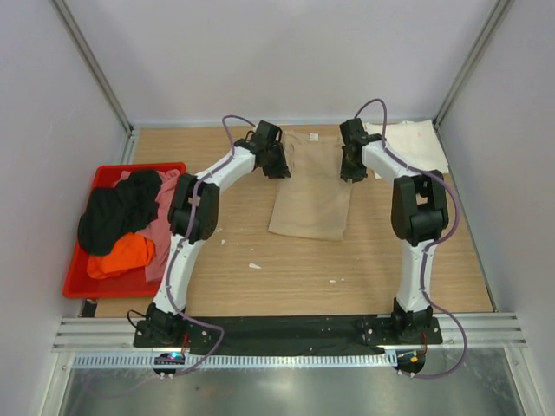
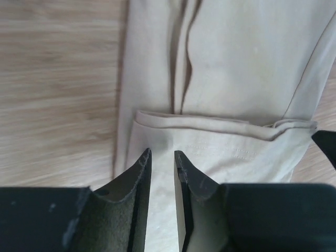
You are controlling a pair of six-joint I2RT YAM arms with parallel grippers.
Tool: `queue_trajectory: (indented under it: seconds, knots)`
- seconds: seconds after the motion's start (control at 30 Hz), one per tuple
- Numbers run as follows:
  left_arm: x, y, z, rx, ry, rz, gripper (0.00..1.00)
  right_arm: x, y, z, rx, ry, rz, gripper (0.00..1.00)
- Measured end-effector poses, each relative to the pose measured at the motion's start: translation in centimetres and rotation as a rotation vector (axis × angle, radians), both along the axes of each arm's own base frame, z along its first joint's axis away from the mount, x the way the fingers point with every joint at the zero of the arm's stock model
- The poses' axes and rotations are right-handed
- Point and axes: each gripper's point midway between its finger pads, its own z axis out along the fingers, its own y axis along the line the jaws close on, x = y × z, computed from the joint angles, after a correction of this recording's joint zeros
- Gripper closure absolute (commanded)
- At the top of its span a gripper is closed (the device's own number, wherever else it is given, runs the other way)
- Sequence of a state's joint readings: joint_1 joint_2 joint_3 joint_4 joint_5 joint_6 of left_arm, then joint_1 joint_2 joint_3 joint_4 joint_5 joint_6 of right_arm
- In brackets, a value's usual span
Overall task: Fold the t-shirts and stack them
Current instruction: Fold the tshirt
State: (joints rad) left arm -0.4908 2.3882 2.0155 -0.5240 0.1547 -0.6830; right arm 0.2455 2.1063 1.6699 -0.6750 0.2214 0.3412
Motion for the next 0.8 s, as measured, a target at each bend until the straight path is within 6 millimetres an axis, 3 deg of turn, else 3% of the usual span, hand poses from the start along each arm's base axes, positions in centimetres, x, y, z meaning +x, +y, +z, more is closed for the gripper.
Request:
queue_trajectory:
  seconds: [0.1,0.17,0.3,0.47,0.67,0.8]
  knots:
    - [0.6,1.2,0.7,-0.008,-0.005,0.019,0.67,0.2,-0.4,1.1,0.012,-0.016,0.004,0.67]
    - [-0.3,2.4,1.0,-0.002,0.001,0.022,0.63,-0.7,-0.2,1.9,0.035,-0.014,0.021,0.63]
    - [-5.0,4.5,2.6,0.027,0.032,-0.009,0.59,-5.0,0.9,4.0,0.123,0.01,0.079,0.6]
    - [-10.1,4.6,4.2,0.032,0.017,-0.085,0.57,-10.7,2.0,5.5,0.242,0.031,0.137,0.56]
    - [-13.2,4.7,1.3,0.084,0.06,-0.156,0.54,-15.0,3.3,2.8,0.353,0.123,0.164,0.51]
    - [-13.4,5.1,0.3,0.108,0.066,-0.182,0.53,-16.7,3.5,0.9,0.379,0.176,0.162,0.5]
